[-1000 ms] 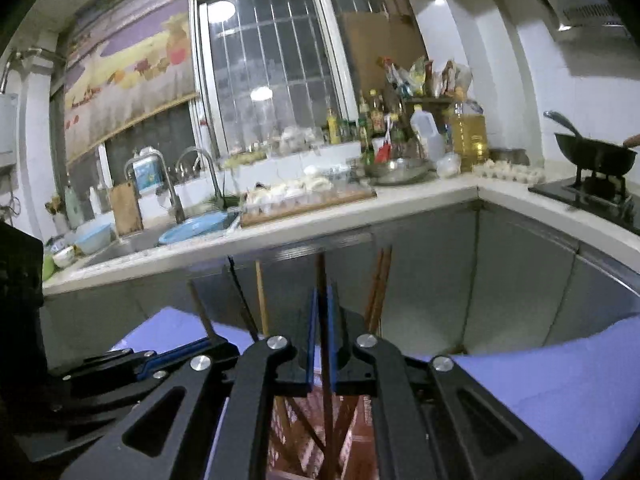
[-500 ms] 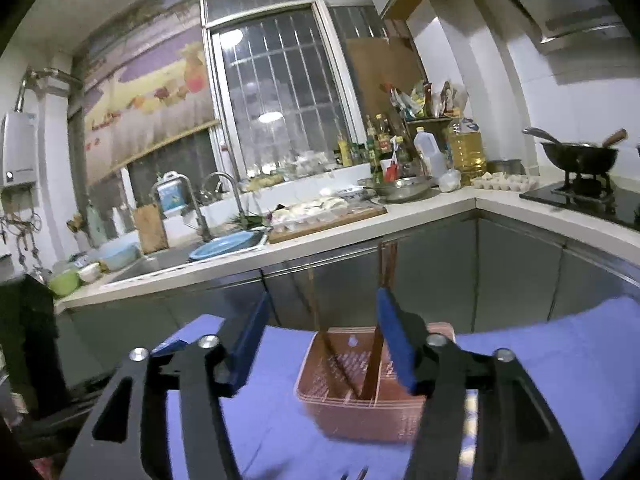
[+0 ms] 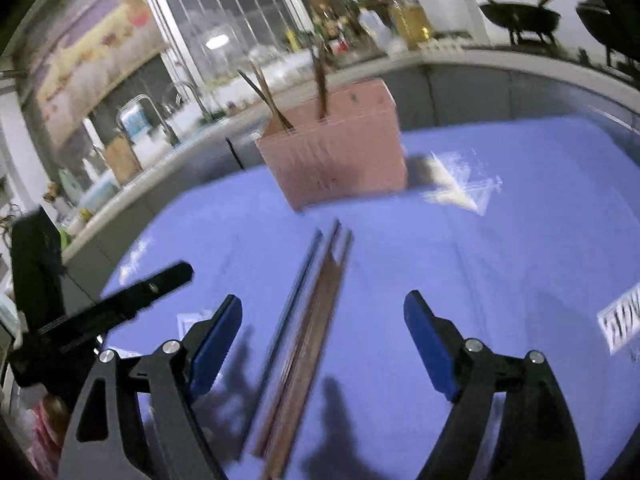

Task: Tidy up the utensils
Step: 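Move both open grippers back over the remaining chopsticks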

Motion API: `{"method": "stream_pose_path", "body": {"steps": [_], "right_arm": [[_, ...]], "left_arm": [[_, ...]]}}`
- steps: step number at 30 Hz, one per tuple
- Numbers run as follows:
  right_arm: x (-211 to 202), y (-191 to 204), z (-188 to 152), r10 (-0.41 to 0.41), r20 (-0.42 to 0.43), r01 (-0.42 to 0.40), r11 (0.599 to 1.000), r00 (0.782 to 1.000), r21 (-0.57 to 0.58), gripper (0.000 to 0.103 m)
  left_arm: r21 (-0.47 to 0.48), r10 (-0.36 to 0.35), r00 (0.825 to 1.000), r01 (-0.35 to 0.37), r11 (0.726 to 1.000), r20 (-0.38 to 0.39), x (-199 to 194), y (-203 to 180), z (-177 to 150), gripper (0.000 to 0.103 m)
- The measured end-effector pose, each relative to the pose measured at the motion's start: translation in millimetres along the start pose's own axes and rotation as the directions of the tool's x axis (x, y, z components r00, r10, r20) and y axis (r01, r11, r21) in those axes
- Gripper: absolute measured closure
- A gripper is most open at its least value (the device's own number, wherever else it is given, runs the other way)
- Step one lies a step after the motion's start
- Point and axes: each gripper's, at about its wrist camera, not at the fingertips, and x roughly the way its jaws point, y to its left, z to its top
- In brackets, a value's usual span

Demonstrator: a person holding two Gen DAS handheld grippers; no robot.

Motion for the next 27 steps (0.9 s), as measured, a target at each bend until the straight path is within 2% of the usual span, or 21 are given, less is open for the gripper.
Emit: {"method": "stream_pose_path", "body": {"steps": [4, 11, 14, 27], "right_arm": [[0, -3, -12, -0.031, -0.033, 0.032, 0.999, 0.999, 0.017, 0.042], [7, -6, -15, -0.062, -0.074, 0.064, 0.998, 0.995, 0.024, 0.071], [12, -11, -17, -0.053, -0.098, 0.056, 0.998, 0.994, 0.031, 0.075], [15, -9, -17, -0.042, -0.117, 0.045, 0.999, 0.992, 0.029, 0.075]], "left_arm": [[-0.020, -0.009, 0.999, 0.008, 1.000, -0.035, 5, 3, -11, 0.064], [-0.028, -0.020, 0.999, 0.019, 0.999, -0.043, 5, 1, -12, 0.064], [-0.029, -0.025, 0.998, 0.023, 0.999, -0.049, 7, 2, -13, 0.064], [-0.035, -0.033, 0.997, 0.031, 0.999, -0.072, 12, 4, -16, 0.064]]}}
